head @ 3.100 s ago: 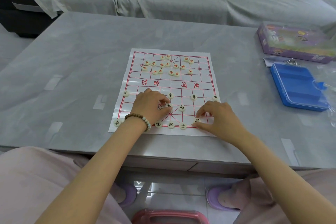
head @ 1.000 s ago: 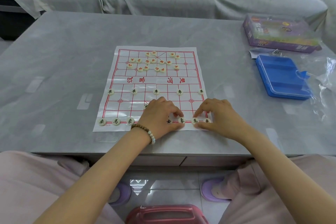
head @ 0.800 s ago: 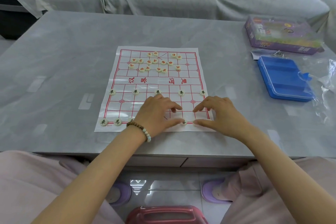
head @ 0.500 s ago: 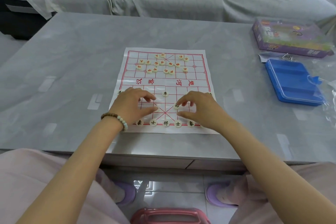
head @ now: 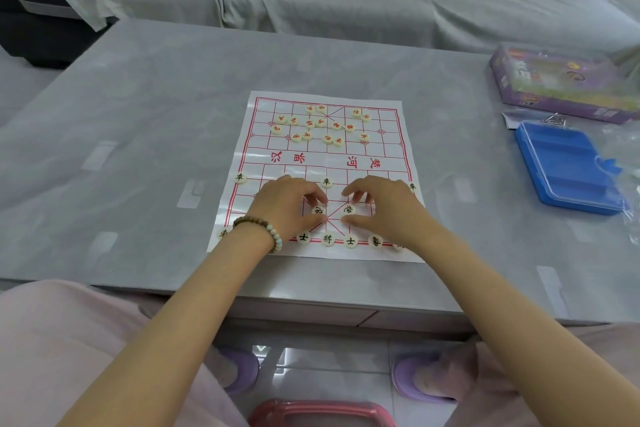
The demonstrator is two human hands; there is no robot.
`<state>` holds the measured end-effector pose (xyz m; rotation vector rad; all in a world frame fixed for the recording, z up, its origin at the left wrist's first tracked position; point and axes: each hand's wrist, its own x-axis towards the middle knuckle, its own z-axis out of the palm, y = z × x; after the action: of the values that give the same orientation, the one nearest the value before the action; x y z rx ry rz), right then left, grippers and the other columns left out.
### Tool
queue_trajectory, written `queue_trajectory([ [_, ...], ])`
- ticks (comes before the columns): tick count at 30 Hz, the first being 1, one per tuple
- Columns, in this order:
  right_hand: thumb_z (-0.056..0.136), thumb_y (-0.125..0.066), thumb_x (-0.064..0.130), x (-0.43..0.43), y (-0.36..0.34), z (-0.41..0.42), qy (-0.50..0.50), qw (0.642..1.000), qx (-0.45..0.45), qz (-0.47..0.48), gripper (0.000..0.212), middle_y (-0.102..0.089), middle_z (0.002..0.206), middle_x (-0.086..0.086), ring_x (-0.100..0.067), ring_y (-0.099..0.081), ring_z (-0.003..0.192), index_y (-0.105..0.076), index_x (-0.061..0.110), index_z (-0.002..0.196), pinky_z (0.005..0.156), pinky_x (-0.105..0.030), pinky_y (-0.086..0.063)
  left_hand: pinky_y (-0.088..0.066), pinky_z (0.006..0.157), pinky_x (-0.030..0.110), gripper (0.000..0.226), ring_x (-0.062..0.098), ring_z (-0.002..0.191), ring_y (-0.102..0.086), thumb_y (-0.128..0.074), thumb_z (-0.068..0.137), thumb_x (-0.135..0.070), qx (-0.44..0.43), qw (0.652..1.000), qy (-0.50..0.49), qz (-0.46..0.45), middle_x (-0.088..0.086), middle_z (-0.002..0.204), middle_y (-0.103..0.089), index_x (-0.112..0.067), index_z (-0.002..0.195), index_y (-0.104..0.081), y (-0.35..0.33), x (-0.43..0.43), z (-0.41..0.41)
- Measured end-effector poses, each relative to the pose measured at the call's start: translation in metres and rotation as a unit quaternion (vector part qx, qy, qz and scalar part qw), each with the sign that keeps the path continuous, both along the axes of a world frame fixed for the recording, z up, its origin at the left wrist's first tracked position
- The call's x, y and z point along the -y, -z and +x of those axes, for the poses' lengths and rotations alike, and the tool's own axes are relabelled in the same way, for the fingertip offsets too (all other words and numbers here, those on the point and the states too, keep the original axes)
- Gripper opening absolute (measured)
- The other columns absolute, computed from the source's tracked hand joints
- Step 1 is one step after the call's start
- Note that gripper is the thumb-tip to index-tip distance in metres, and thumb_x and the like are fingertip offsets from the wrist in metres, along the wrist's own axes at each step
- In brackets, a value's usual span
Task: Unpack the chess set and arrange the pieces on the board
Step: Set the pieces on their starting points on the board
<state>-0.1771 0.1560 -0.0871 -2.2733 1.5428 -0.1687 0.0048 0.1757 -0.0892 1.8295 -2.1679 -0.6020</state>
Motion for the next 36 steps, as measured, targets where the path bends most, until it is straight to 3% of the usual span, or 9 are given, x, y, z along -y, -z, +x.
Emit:
queue_trajectory([
  [2, 0.080, -0.066, 0.045, -0.001, 0.002, 0.003, 0.010, 0.999, -0.015, -0.031, 0.029, -0.061, 0.105, 0.008, -0.010, -0.054, 0.091, -0.062, 0.029, 0.104, 0.092, -0.033, -0.043, -0.045, 0.089, 0.030, 0.026, 0.010, 0.095, -0.050, -0.066, 0.081, -0.038, -0.012, 1.000, -0.004, -0.001, -0.011, 0.098, -0.063, -0.030, 0.106, -0.063, 0.001, 0.001, 0.000],
  [6, 0.084, -0.065, 0.033, 0.000, -0.001, -0.008, 0.005, 1.000, -0.015, -0.016, 0.017, -0.061, 0.103, 0.008, -0.005, -0.048, 0.085, -0.066, 0.029, 0.101, 0.091, -0.030, -0.042, -0.044, 0.088, 0.028, 0.026, 0.007, 0.091, -0.047, -0.066, 0.081, -0.038, -0.017, 1.000, 0.001, -0.002, -0.013, 0.095, -0.061, -0.031, 0.105, -0.062, 0.001, 0.002, -0.002],
  [13, 0.083, -0.067, 0.025, 0.000, -0.006, -0.053, 0.044, 0.999, -0.009, 0.021, 0.019, -0.061, 0.106, 0.011, -0.006, -0.053, 0.088, -0.065, 0.030, 0.101, 0.094, -0.031, -0.043, -0.042, 0.088, 0.028, 0.025, 0.007, 0.090, -0.045, -0.064, 0.083, -0.035, -0.026, 1.000, 0.015, 0.005, -0.014, 0.096, -0.059, -0.031, 0.108, -0.061, -0.002, 0.009, -0.021],
  [19, 0.078, -0.067, 0.050, 0.001, 0.002, -0.059, 0.084, 0.993, -0.062, -0.052, 0.036, -0.059, 0.103, 0.010, -0.010, -0.052, 0.092, -0.060, 0.027, 0.105, 0.086, -0.025, -0.034, -0.043, 0.087, 0.028, 0.026, 0.008, 0.091, -0.045, -0.063, 0.084, -0.034, -0.031, 0.999, 0.017, 0.010, -0.018, 0.092, -0.054, -0.033, 0.110, -0.060, -0.001, 0.014, -0.037],
  [27, 0.086, -0.061, 0.038, 0.008, 0.003, -0.060, 0.068, 0.995, -0.052, -0.059, 0.025, -0.059, 0.106, 0.008, -0.011, -0.051, 0.099, -0.062, 0.032, 0.111, 0.084, -0.022, -0.027, -0.043, 0.086, 0.027, 0.026, 0.008, 0.090, -0.047, -0.064, 0.084, -0.034, -0.026, 0.999, 0.021, 0.007, -0.018, 0.091, -0.054, -0.032, 0.109, -0.060, 0.001, 0.015, -0.040],
  [31, 0.083, -0.063, 0.045, 0.009, 0.005, -0.060, 0.073, 0.995, -0.037, -0.060, 0.030, -0.059, 0.103, 0.010, -0.011, -0.051, 0.098, -0.061, 0.031, 0.110, 0.082, -0.023, -0.027, -0.042, 0.083, 0.026, 0.032, 0.007, 0.089, -0.045, -0.065, 0.081, -0.042, -0.018, 1.000, 0.013, -0.003, -0.016, 0.098, -0.060, -0.033, 0.111, -0.058, 0.001, 0.015, -0.039],
  [36, 0.084, -0.063, 0.043, 0.006, 0.007, -0.060, 0.076, 0.994, -0.027, -0.068, 0.028, -0.059, 0.100, 0.008, -0.012, -0.052, 0.097, -0.061, 0.029, 0.108, 0.082, -0.024, -0.029, -0.040, 0.076, 0.023, 0.031, 0.007, 0.087, -0.048, -0.064, 0.077, -0.052, 0.020, 1.000, 0.001, -0.021, -0.014, 0.092, -0.060, -0.031, 0.101, -0.061, 0.003, 0.015, -0.042],
])
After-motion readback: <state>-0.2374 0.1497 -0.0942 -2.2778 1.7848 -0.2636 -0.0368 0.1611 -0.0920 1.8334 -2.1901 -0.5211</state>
